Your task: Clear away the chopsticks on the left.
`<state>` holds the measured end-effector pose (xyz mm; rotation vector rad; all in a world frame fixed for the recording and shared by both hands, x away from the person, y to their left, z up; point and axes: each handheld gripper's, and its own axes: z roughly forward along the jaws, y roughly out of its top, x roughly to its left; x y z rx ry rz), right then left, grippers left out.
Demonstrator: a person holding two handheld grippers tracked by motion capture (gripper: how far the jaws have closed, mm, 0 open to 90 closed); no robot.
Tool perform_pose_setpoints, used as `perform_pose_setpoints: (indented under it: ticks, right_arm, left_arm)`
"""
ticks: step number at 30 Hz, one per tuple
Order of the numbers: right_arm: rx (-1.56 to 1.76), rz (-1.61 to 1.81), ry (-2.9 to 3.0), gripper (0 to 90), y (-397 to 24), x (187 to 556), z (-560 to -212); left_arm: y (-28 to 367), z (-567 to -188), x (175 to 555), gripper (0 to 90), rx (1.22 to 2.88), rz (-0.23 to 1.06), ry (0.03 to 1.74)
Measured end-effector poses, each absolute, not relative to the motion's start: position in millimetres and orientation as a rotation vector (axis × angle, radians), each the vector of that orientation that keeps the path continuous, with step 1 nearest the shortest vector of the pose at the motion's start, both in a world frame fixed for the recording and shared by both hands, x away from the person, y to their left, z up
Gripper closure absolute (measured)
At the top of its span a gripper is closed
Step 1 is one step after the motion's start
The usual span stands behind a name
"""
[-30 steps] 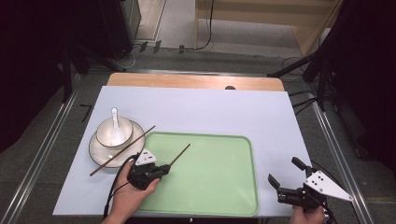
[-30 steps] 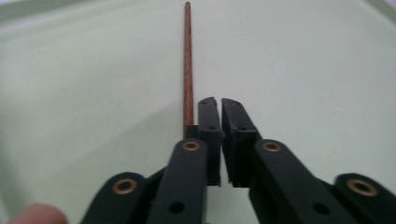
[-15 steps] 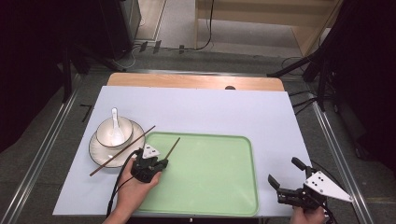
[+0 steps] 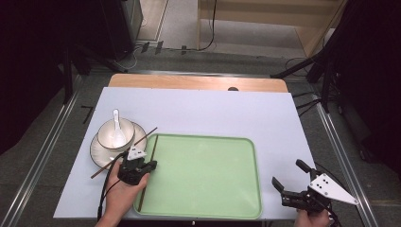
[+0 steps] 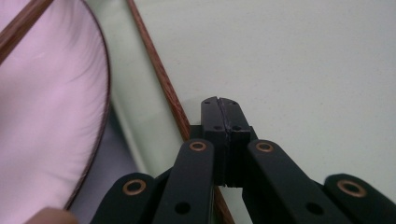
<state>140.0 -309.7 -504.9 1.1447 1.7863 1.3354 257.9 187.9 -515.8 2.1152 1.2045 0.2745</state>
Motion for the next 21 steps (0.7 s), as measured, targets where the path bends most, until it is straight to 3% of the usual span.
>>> perform_pose_setpoints:
  ticks: [21]
  right_arm:
    - [1.14,1.335,1.788,0.5,-310.2,139.7,-504.6]
  left_arm:
    - [190.6,-515.8,258.4,90.0,2.104,0.275,1.132]
